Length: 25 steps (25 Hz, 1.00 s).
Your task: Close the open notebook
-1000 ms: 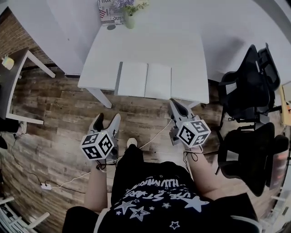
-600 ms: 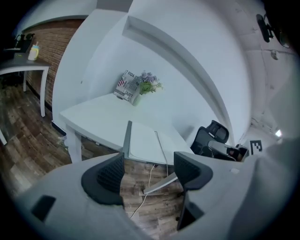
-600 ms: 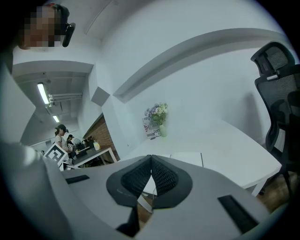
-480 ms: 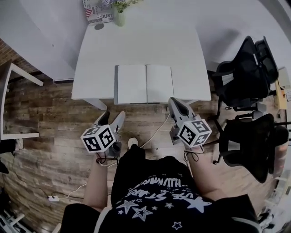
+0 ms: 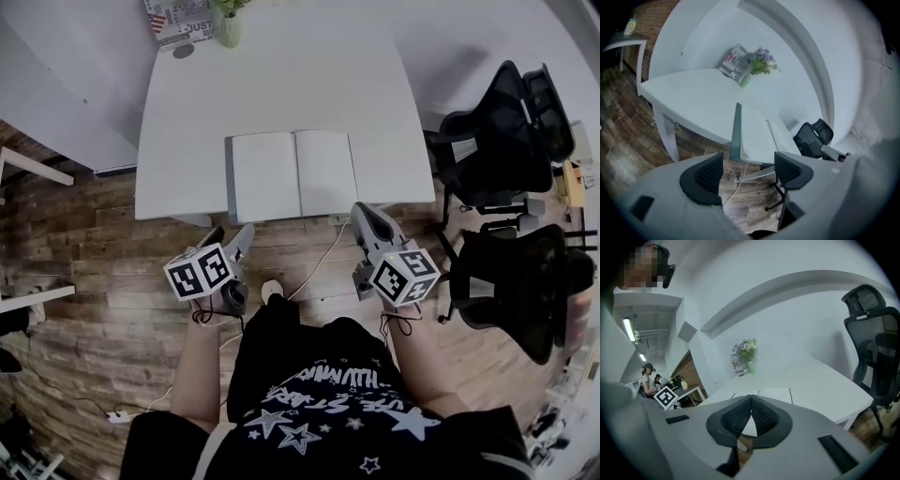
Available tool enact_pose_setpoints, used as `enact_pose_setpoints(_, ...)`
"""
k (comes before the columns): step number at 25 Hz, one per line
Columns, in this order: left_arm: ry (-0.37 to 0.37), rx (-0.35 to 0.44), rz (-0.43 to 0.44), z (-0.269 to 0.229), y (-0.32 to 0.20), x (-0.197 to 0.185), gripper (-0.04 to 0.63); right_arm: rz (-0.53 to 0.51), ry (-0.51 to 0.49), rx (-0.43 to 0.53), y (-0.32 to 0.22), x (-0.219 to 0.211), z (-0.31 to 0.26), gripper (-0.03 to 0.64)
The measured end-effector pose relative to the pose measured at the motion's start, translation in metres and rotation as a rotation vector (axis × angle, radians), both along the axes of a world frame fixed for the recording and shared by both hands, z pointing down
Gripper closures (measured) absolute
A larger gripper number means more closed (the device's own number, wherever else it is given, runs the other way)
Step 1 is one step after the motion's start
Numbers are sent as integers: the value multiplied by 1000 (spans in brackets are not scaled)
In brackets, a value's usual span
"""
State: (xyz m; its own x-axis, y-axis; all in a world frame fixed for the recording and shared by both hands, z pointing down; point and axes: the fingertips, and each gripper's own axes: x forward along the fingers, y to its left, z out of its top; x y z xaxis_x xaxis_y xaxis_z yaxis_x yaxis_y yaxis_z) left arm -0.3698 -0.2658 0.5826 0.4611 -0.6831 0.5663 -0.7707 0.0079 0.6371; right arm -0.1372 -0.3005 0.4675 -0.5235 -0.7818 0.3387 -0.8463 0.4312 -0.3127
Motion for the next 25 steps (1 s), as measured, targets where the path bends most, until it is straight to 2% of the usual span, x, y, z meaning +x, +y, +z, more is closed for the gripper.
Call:
enact_pose_setpoints(6,88,-84,-11,23,-13,-4,255,28,5,-14,-11,0,7,615)
enact_pose_setpoints(12,149,-123,67,29,-16,13,267,36,2,-21,-15,1,13,615)
enact_pose_setpoints(14,166,-140,66,31,-15,14,391,33,-4,-23,-15,-1,14,615)
enact_pose_setpoints(19,130,-123,60,27,-17,8,503,25,-14,-18,-19,0,14,615)
enact_pose_setpoints(25,30,-58,28,2,-18,11,535,4,-44,0,-21,14,8,615)
